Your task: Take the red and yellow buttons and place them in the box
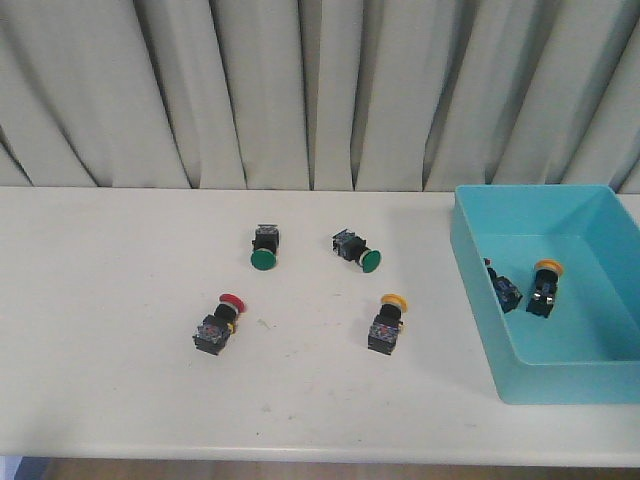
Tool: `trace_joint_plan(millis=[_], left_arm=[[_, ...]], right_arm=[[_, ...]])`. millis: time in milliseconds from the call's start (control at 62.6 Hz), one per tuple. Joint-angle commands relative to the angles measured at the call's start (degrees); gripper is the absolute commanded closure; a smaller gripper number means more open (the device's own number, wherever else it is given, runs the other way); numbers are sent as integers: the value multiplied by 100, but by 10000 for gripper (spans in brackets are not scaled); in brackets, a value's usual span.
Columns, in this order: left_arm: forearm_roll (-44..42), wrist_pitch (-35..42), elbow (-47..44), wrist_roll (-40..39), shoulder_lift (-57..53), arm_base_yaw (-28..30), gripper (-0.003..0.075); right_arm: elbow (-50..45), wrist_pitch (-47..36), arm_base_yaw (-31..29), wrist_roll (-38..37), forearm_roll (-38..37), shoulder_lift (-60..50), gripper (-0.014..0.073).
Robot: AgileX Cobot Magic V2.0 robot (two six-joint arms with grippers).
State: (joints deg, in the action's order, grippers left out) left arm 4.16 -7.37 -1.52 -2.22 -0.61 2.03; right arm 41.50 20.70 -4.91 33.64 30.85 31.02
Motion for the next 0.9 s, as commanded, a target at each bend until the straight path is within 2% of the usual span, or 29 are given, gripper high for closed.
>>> trace_joint_plan(millis=[0, 80, 224, 336, 735, 879], left_arm=[[66, 423, -279, -40, -85, 18, 726], [66, 423, -279, -40, -85, 18, 726], [66, 423, -279, -40, -85, 18, 726], [66, 423, -279, -40, -85, 18, 726], [66, 423, -279, -40, -85, 18, 726], [66, 423, -279, -40, -80, 18, 726]], right_arm=[[-30, -592, -9, -199, -374, -23, 601], [-371, -891, -9, -980, -1091, -160, 601], [-1233, -1435, -3, -2882, -2771, -658, 601], [-1906, -1493, -3, -3659, -3317, -1178, 601], [-4294, -1671, 456, -3978, -3352, -3183, 601], [-4358, -1684, 450, -3924, -3393, -3226, 601]])
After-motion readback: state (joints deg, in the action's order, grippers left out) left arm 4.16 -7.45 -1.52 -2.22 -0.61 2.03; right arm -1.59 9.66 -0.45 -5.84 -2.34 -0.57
